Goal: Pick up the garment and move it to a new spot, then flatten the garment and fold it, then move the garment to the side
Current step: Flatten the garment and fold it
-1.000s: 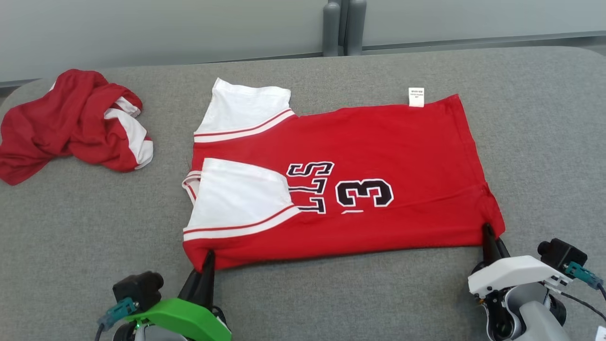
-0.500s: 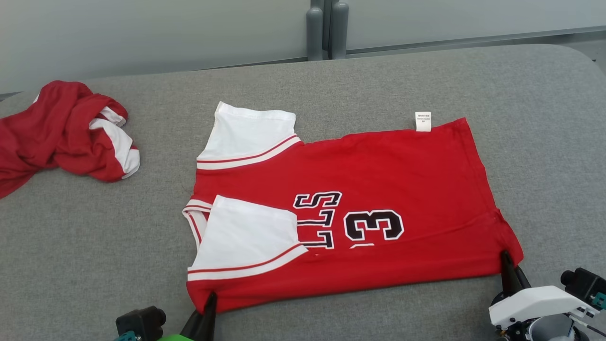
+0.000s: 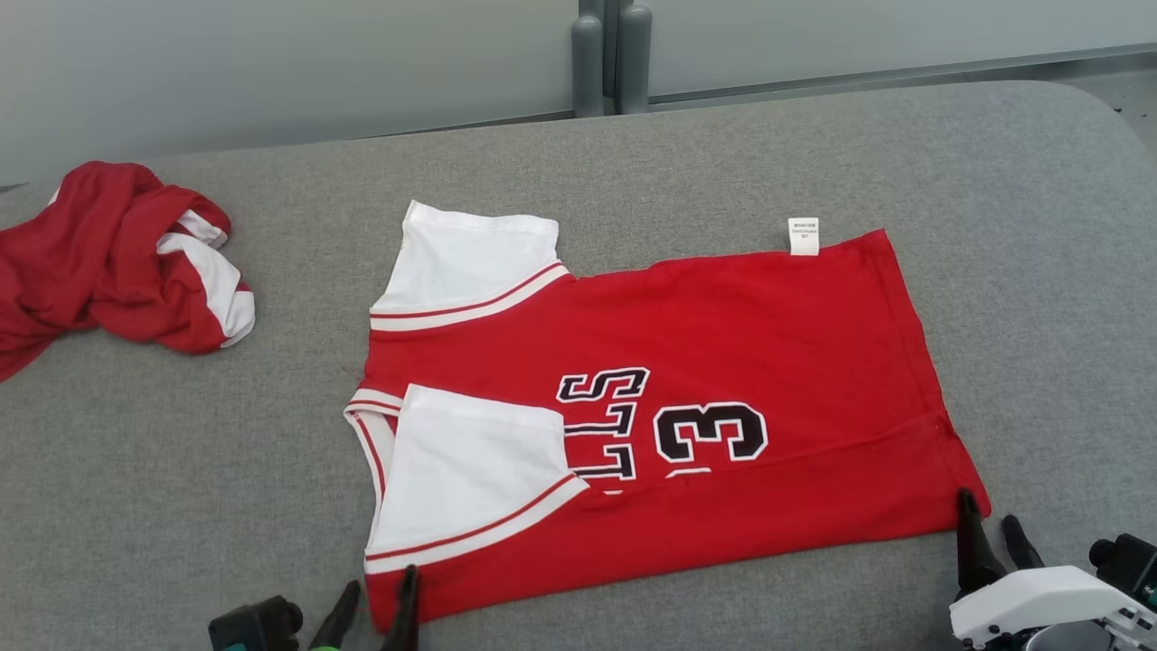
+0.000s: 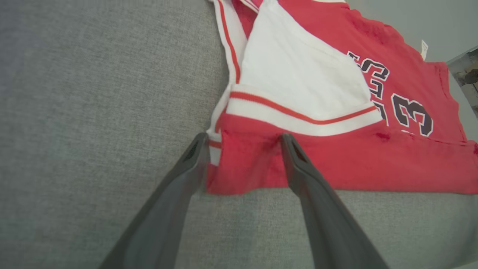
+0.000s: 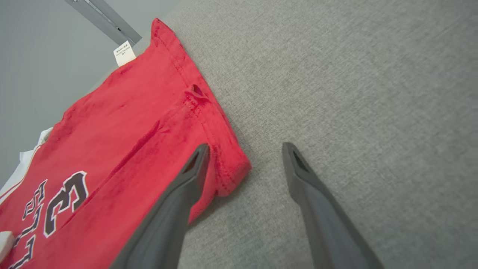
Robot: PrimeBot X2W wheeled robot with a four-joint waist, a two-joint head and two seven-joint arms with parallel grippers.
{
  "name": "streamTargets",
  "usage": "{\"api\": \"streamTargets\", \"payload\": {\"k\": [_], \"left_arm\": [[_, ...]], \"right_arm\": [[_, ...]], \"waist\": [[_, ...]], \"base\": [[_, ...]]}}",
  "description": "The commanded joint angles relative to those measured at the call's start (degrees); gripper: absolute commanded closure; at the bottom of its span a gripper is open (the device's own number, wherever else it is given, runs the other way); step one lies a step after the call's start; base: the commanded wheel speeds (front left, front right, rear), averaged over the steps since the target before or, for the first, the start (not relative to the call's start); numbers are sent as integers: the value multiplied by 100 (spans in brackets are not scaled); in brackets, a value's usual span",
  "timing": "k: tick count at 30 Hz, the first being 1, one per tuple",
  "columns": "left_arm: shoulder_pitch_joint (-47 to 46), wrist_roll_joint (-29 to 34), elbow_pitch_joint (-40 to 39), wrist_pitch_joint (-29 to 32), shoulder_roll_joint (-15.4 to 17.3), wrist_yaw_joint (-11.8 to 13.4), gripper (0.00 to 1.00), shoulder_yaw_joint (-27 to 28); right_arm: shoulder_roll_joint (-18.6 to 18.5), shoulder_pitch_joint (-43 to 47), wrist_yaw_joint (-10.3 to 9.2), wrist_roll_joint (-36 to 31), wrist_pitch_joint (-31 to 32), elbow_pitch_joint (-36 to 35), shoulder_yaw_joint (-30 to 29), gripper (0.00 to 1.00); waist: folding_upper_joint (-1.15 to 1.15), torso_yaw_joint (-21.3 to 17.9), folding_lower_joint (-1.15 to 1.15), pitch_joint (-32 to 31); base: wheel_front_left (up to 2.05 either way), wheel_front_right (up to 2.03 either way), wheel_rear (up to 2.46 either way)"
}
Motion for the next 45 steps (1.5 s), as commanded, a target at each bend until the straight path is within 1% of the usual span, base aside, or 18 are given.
{"api": "streamTargets", "payload": {"k": [1, 5, 10, 14, 18, 24, 29, 30, 31, 33, 36, 39, 40, 45], "left_arm": [[57, -1, -22, -38, 68, 25, 0, 32], [3, 90, -216, -73, 221, 101, 0, 151], [-377, 247, -443, -6, 411, 106, 0, 177], [-965, 406, -475, 168, 562, -5, 0, 102], [-1771, 550, -258, 402, 655, -145, 0, 25], [-3153, 703, 539, 673, 630, -321, 0, -75], [-4223, 847, 1424, 855, 564, -449, 0, -175], [-4422, 871, 1597, 887, 570, -463, 0, -186], [-4789, 919, 1972, 955, 585, -444, 0, -176], [-5133, 954, 2290, 995, 592, -428, 0, -157], [-5568, 999, 2725, 1047, 621, -414, 0, -140], [-5893, 1042, 3091, 1107, 649, -474, 0, -188], [-5893, 1042, 3091, 1107, 649, -474, 0, -188], [-6272, 1085, 3576, 1136, 704, -528, 0, -226]], "right_arm": [[-24, 55, -1, -30, -17, -13, -29, 0], [-25, 95, -1, -169, -54, -141, -245, 0], [-24, -23, -1, -453, -2, -506, -549, 0], [-23, -184, -1, -702, 156, -981, -615, 0], [-25, -384, -1, -884, 404, -1504, -509, 0], [-21, -657, -1, -1009, 739, -2137, -271, 0], [-21, -878, -1, -989, 882, -2415, 60, 0], [-20, -935, -1, -975, 888, -2449, 132, 0], [-21, -1037, -1, -936, 868, -2523, 260, 0], [-22, -1112, -1, -910, 840, -2602, 372, 0], [-21, -1201, -1, -871, 803, -2742, 544, 0], [-20, -1260, -1, -850, 768, -2852, 669, 0], [-20, -1260, -1, -850, 768, -2852, 669, 0], [-21, -1277, -1, -831, 709, -2957, 772, 0]], "waist": [[58, -6, 0, 3], [58, -21, 0, 11], [58, -43, 0, 35], [58, -72, 0, 134], [58, -158, 0, 328], [58, -315, 0, 784], [58, -491, 0, 1258], [58, -531, 0, 1354], [58, -612, 0, 1538], [58, -675, 0, 1713], [58, -762, 0, 1949], [58, -832, 0, 2119], [58, -832, 0, 2119], [58, -913, 0, 2240]], "base": [[0, 0, 0], [0, 0, 0], [0, 0, 0], [0, 0, 0], [0, 0, 0], [0, 0, 0], [0, 0, 0], [0, 0, 0], [0, 0, 0], [0, 0, 0], [0, 0, 0], [0, 0, 0], [0, 0, 0], [0, 0, 0]]}}
